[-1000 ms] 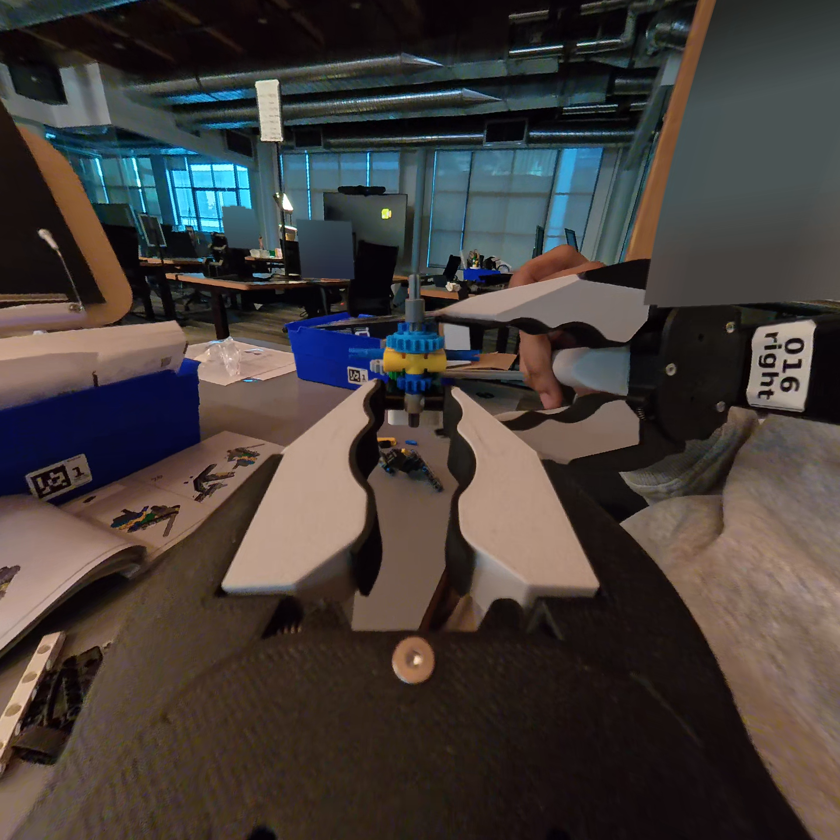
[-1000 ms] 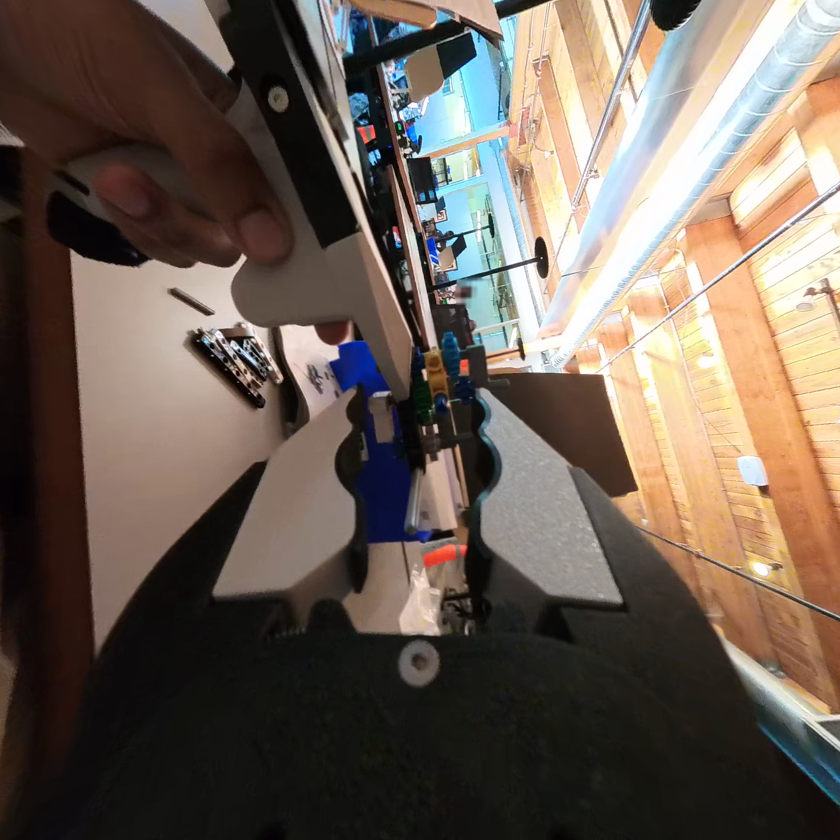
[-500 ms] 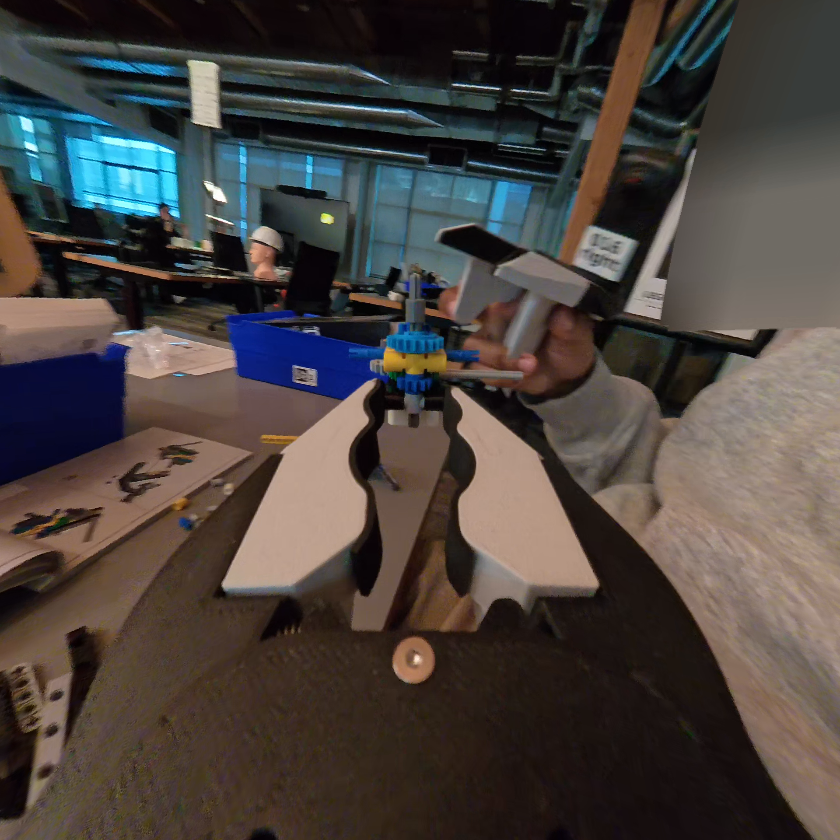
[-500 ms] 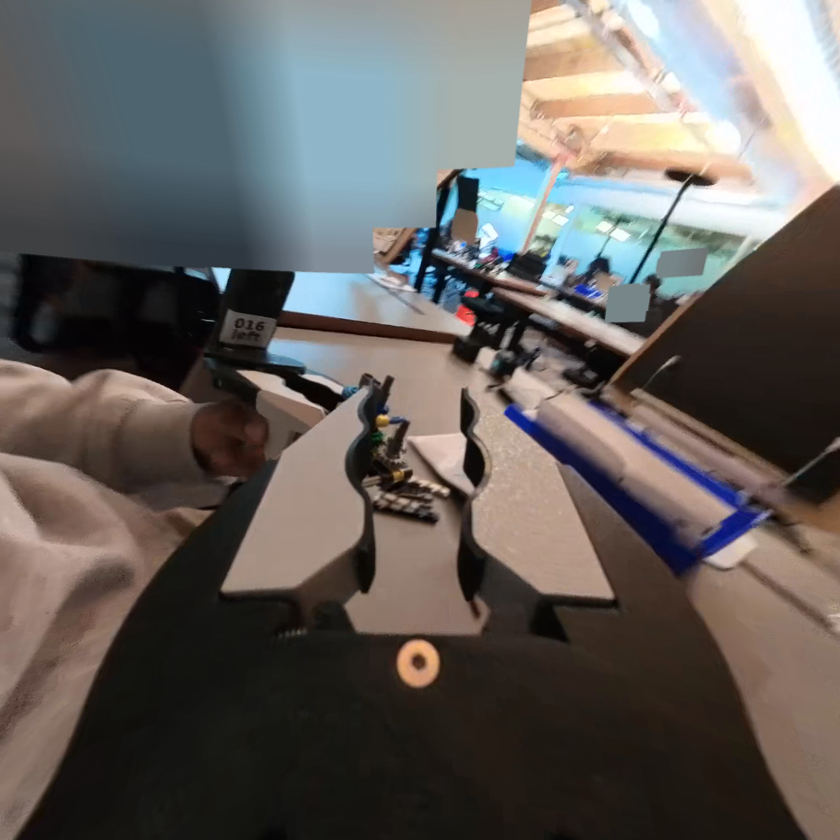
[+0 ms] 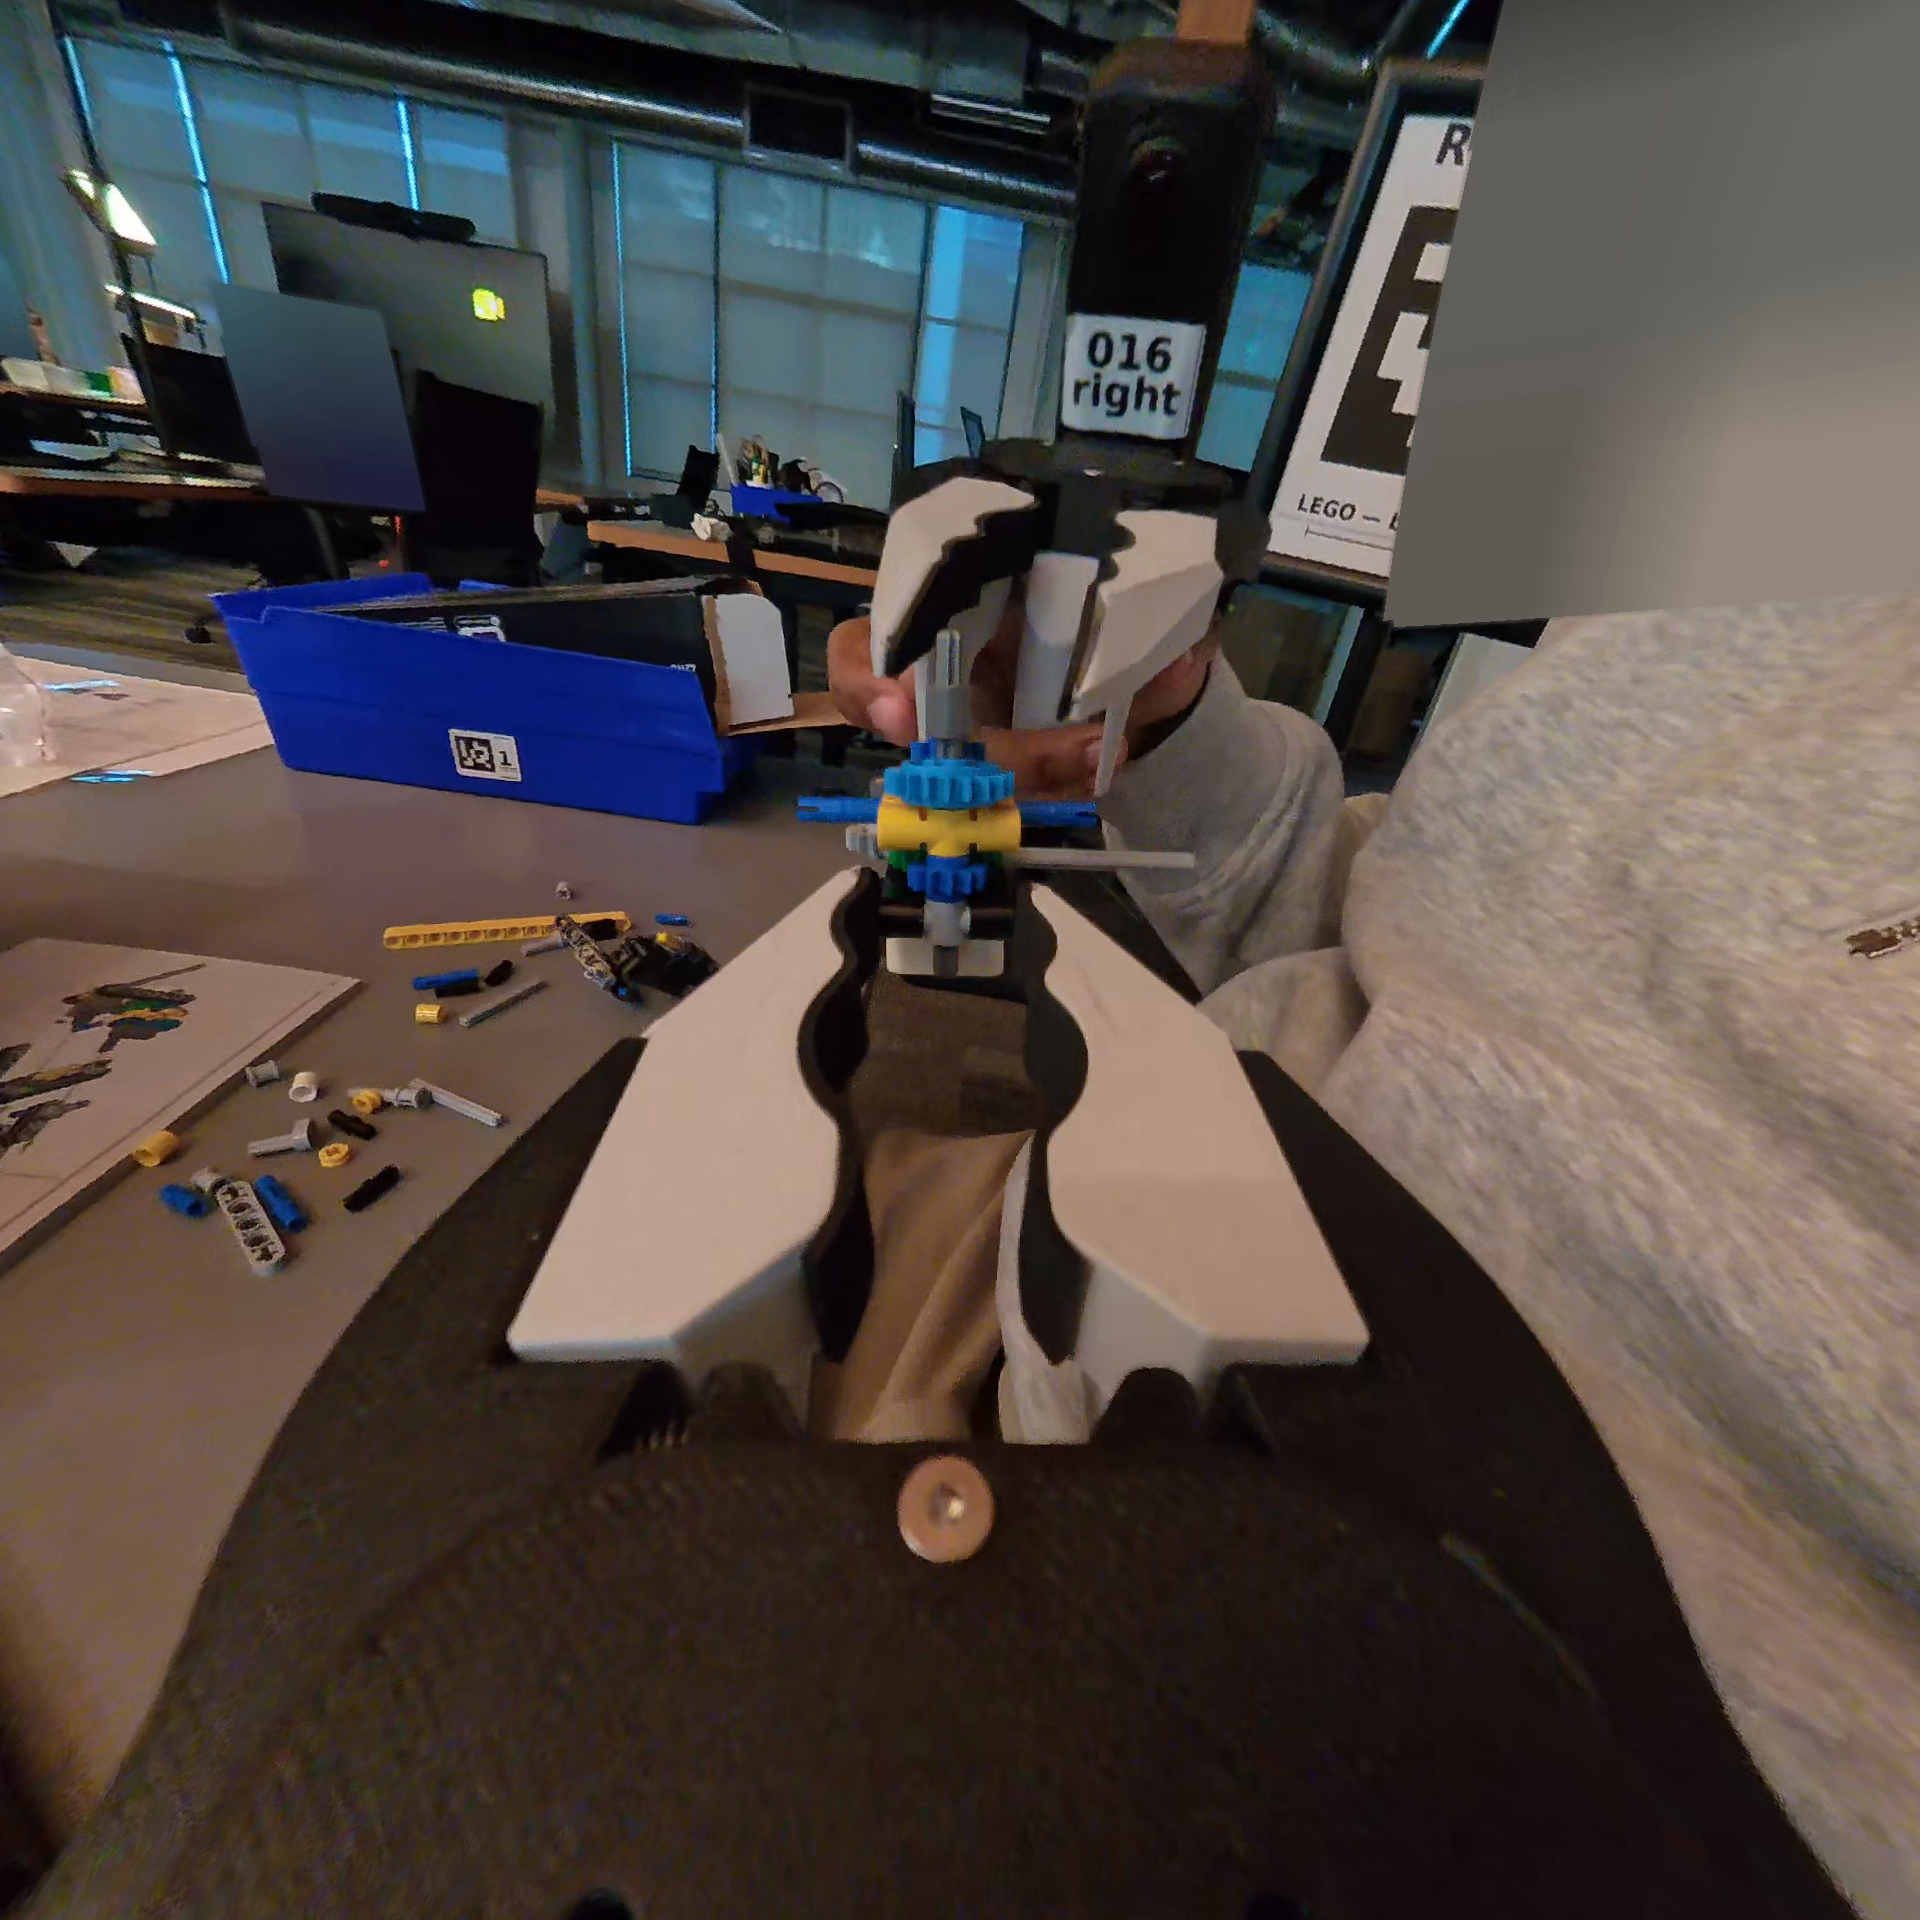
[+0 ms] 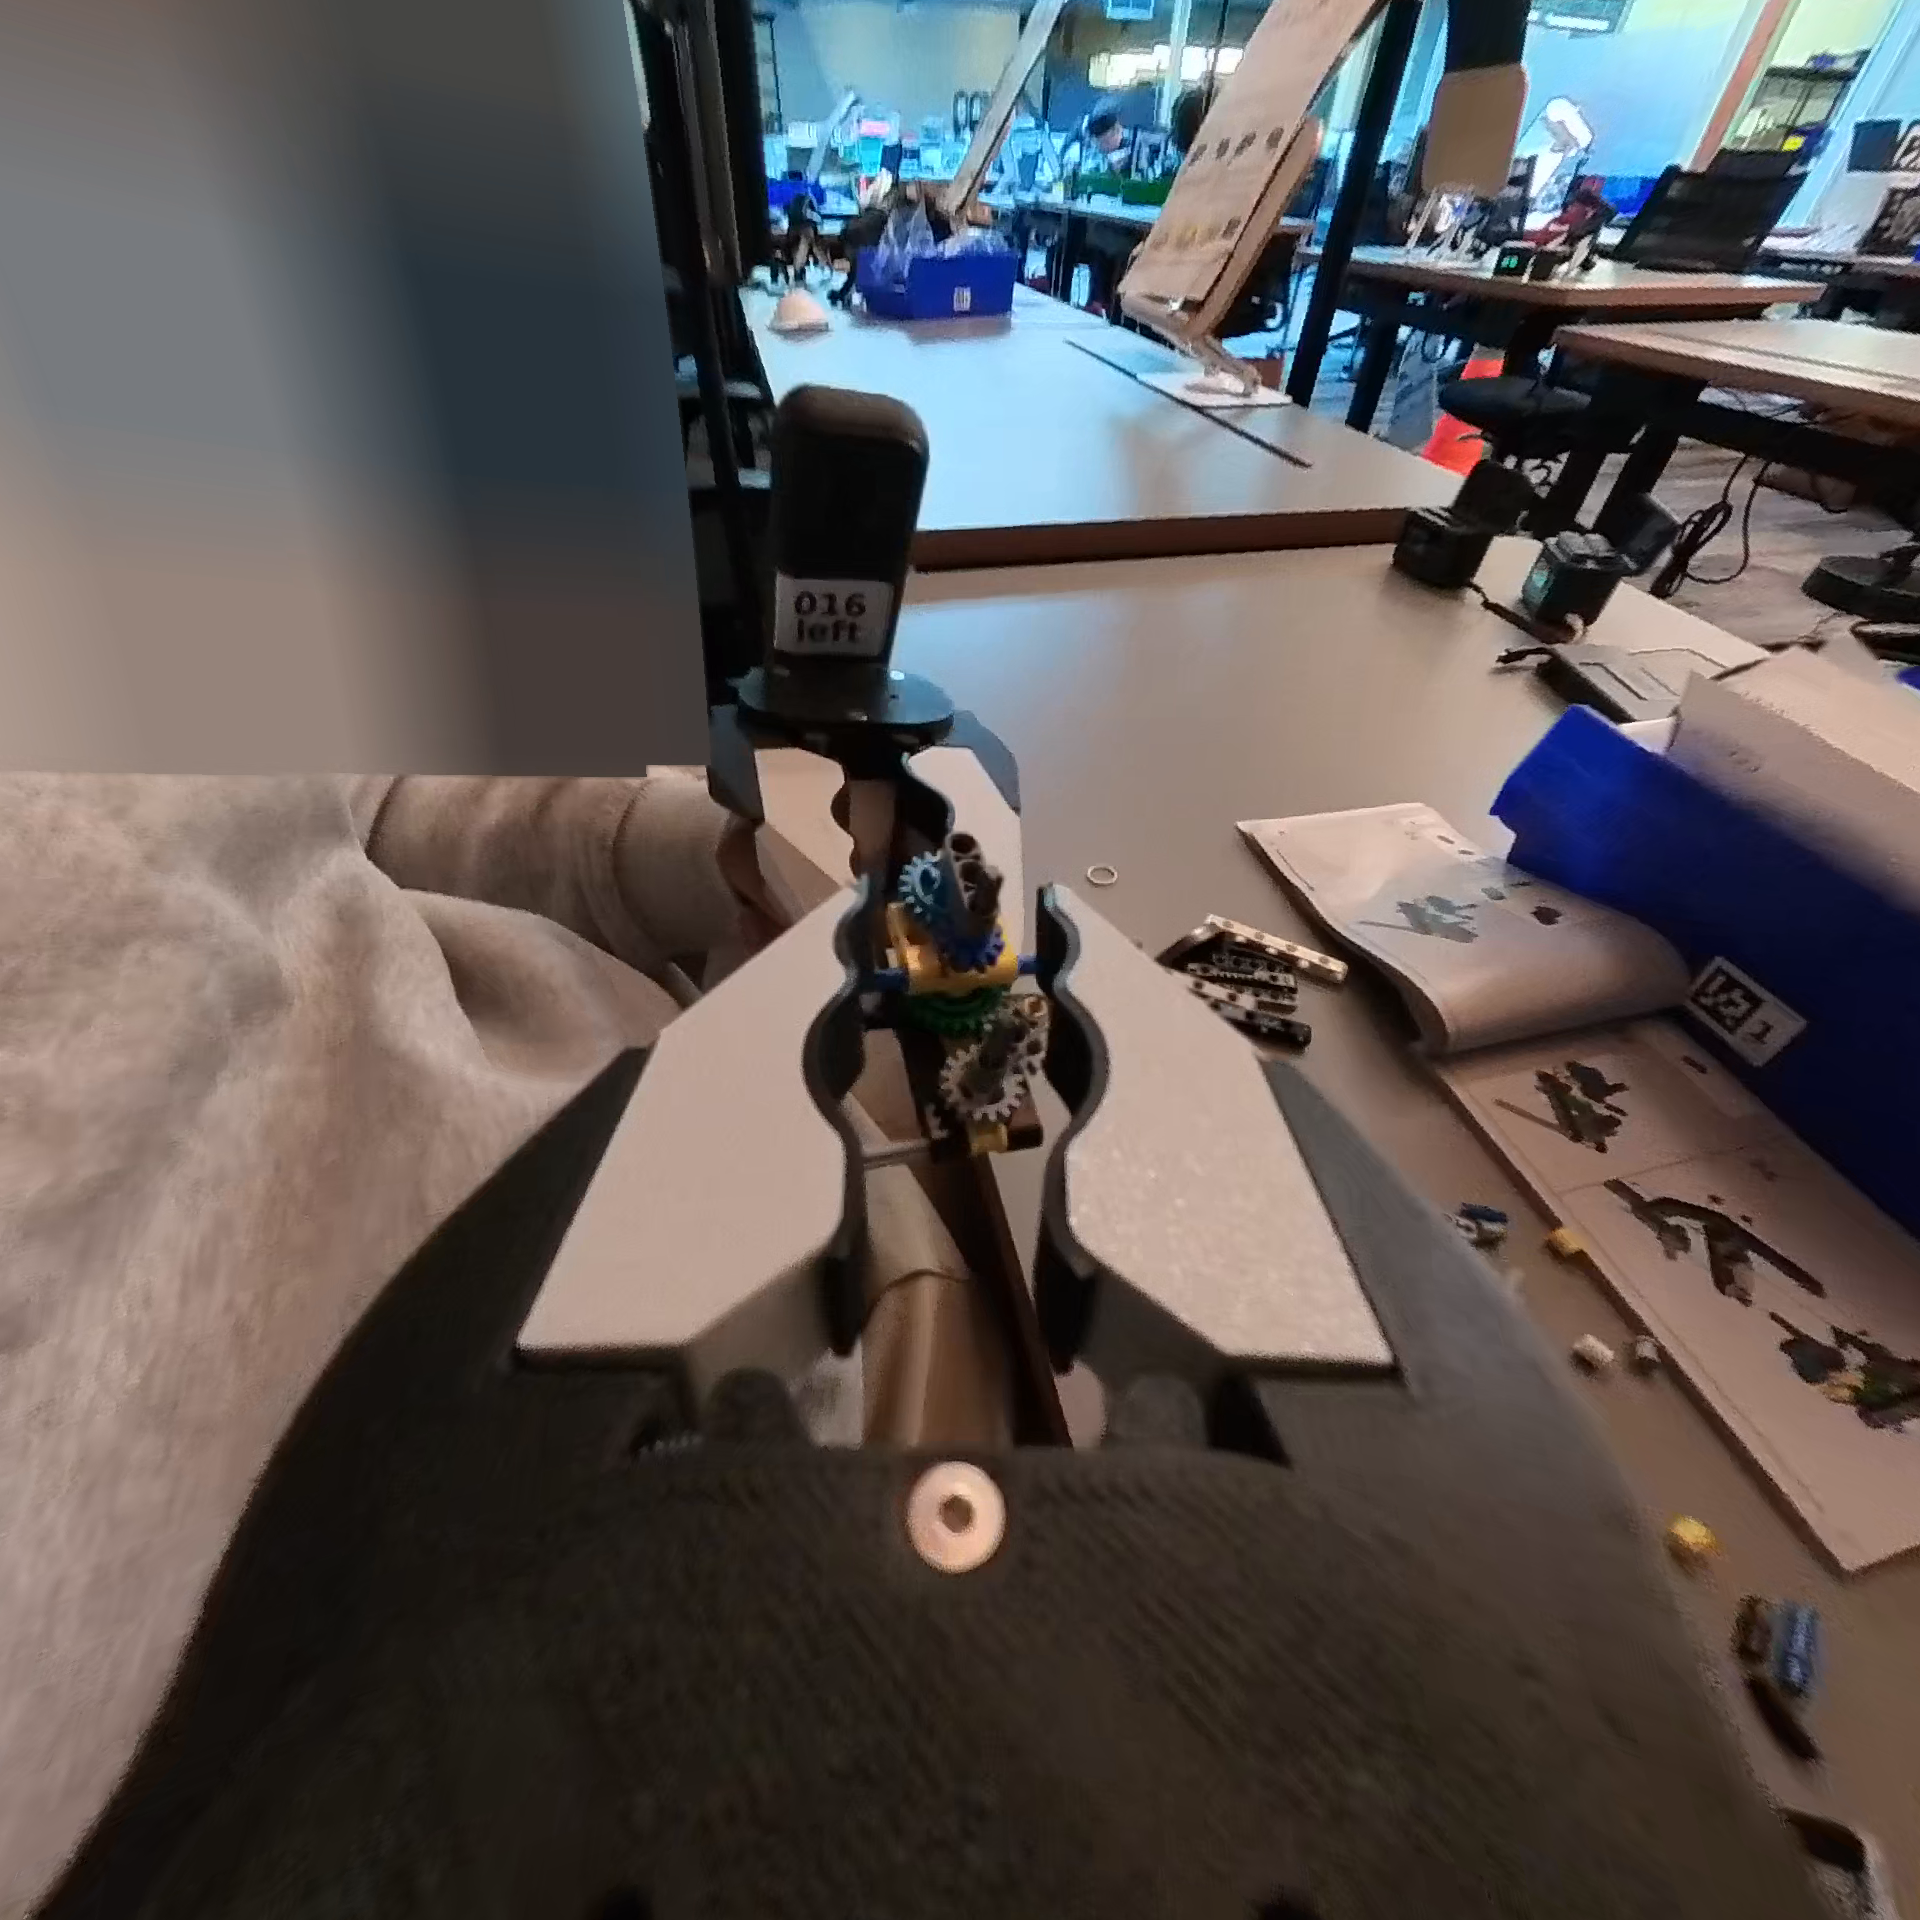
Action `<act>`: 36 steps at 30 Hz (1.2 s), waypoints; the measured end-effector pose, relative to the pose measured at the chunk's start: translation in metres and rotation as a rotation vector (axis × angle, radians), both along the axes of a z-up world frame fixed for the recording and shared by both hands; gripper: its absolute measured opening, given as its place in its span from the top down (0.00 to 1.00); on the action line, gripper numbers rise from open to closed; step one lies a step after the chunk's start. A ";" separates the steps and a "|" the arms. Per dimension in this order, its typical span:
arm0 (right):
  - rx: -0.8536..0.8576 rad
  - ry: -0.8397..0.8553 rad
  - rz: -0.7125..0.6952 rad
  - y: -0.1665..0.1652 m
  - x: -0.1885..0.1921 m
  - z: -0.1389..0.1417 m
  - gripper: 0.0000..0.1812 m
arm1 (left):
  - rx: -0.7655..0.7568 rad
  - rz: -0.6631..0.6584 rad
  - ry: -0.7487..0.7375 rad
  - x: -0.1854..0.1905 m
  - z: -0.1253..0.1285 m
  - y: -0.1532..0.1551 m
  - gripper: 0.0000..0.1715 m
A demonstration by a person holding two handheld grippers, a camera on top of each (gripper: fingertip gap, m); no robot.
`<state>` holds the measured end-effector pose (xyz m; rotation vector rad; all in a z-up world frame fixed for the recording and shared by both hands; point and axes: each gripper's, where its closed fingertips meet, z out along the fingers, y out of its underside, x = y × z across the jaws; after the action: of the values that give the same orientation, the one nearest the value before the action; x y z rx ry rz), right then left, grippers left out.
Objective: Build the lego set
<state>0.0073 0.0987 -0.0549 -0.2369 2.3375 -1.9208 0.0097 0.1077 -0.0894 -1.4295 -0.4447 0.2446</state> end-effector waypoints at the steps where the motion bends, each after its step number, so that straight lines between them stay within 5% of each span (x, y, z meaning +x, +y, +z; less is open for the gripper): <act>1: 0.014 0.015 -0.003 0.000 0.001 -0.002 0.84 | -0.002 -0.003 0.002 0.001 0.000 0.001 0.87; 27: 0.057 0.094 0.048 0.002 0.000 -0.014 0.95 | -0.027 0.012 0.015 0.001 -0.003 0.005 0.87; 36: 0.034 0.229 0.026 -0.002 -0.020 -0.035 0.95 | -0.009 0.106 -0.009 -0.015 -0.008 -0.019 0.75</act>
<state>-0.0128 0.0966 -0.0900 -0.5062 2.4895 -1.9329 -0.0056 0.0885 -0.0972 -1.4181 -0.5278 0.3264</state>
